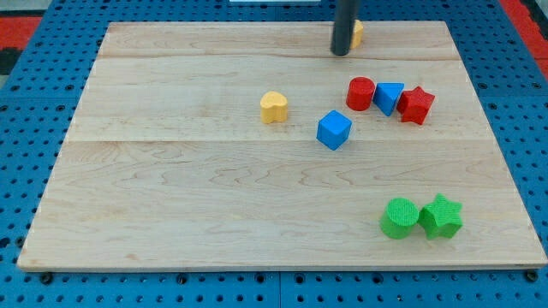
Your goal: Push the yellow heart towards the top center
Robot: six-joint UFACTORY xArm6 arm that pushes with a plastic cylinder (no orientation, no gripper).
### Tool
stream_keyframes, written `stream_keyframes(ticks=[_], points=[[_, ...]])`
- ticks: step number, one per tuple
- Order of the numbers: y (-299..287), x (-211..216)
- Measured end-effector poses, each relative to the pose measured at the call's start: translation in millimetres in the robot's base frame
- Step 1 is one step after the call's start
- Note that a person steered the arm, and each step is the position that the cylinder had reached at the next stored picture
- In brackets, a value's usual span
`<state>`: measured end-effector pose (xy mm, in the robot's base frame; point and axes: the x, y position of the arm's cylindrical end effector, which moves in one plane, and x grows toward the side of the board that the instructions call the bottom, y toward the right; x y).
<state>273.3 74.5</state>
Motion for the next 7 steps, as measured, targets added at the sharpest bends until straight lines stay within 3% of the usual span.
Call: stream_keyframes(ticks=[1,2,3,4,7], points=[[-90.0,19.2],[-152.4,83.7],[-152.5,170.2],[-109.0,163.3],[-19.1,17.4]])
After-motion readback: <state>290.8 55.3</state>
